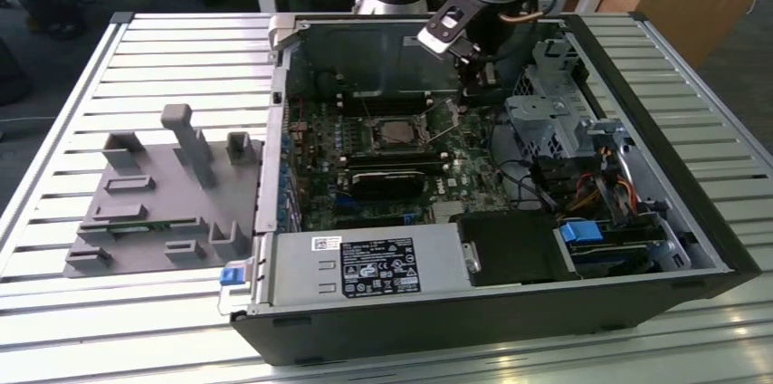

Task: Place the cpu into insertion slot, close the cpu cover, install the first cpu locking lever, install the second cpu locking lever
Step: 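Close the cpu cover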

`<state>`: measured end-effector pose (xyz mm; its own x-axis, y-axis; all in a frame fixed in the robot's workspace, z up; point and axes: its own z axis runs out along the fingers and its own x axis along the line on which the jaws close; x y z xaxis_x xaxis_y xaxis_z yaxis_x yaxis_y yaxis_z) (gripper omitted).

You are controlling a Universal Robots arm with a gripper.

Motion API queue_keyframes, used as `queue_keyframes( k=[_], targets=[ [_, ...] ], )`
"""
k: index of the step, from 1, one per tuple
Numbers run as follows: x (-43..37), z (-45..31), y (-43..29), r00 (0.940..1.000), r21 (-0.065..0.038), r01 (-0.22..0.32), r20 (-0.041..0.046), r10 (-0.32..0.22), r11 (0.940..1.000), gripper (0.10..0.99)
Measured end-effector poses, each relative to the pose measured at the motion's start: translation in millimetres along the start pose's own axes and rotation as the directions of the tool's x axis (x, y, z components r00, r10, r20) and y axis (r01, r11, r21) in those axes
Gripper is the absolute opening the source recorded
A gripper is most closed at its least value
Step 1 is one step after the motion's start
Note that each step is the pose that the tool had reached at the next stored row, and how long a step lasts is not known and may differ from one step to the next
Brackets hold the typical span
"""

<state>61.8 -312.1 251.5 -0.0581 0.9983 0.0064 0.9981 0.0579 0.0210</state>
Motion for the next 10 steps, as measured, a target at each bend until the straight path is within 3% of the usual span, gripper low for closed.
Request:
queue_keyframes(
  k=[10],
  targets=[
    [0.0,3.3,5.2,1.0,0.0,-0.001,0.0003,0.001,1.0,0.106]
  ],
)
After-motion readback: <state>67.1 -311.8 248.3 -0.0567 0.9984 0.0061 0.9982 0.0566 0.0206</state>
